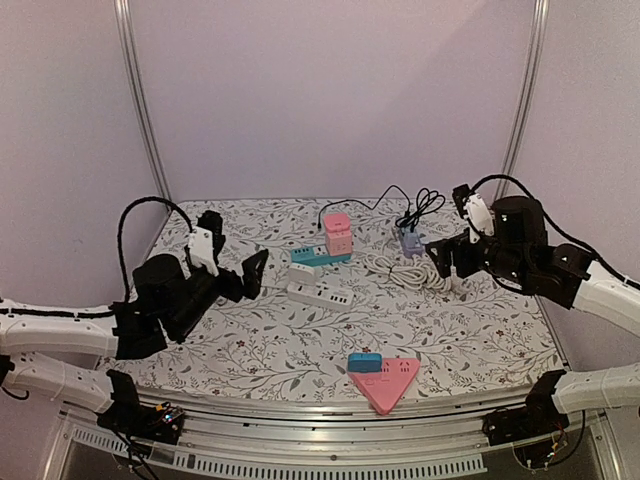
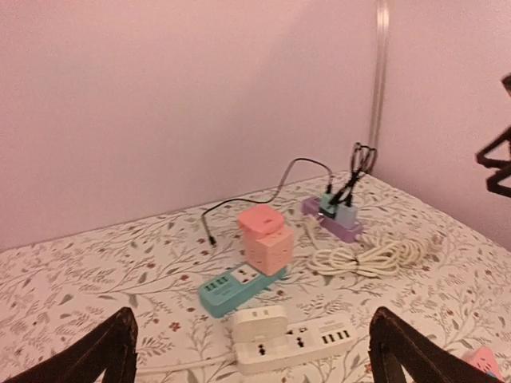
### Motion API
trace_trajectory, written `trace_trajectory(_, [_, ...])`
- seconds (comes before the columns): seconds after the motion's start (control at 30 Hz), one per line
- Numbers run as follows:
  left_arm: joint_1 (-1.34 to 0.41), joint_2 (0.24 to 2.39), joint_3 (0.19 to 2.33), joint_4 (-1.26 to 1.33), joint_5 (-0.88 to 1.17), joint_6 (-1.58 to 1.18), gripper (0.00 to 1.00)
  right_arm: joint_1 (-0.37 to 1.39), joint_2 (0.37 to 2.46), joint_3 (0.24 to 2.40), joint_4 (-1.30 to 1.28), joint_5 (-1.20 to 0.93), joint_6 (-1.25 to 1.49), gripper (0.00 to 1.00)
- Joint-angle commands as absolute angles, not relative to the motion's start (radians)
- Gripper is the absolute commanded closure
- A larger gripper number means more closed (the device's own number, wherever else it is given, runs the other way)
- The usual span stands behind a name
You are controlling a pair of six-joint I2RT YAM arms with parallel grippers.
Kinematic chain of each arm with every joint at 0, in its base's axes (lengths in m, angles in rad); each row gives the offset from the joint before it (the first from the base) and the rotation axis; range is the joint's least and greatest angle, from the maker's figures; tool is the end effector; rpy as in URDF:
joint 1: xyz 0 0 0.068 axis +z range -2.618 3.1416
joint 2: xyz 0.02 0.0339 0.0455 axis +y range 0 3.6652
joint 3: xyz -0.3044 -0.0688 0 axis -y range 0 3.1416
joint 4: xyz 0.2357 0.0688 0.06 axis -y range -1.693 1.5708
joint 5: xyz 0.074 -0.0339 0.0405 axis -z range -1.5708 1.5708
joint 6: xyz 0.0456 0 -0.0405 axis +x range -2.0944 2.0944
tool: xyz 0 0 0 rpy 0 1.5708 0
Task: Insert the plug
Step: Reset both arms
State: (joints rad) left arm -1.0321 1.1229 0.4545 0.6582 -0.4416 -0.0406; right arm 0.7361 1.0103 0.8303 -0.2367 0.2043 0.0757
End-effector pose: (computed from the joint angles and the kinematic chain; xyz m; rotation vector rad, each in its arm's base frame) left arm 0.1324 -0.1836 0.2877 0.4381 1.5402 -0.4891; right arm 0.1613 0.1337 0.3401 -0.5192 1.9239 0.3238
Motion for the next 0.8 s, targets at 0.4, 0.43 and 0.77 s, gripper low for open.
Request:
trace_trajectory(0.4, [-0.755, 0.332, 0.247, -0.353, -1.23, -0.742, 0.0, 0.127, 0.86, 0.615, -0.504, 0.295, 0.377, 0.01])
trace_trajectory(0.43, [-0.755, 0.326, 0.246, -0.349, -1.23, -0.729, 0.0, 0.127, 0.872, 0.619, -0.499, 0.295, 0.38, 0.01])
trace_trajectory(0.77, [-0.709, 0.822, 0.427, -0.241, -1.395, -0.534, 0.01, 0.126, 0.889, 0.531, -0.322, 0.406, 0.342, 0.01])
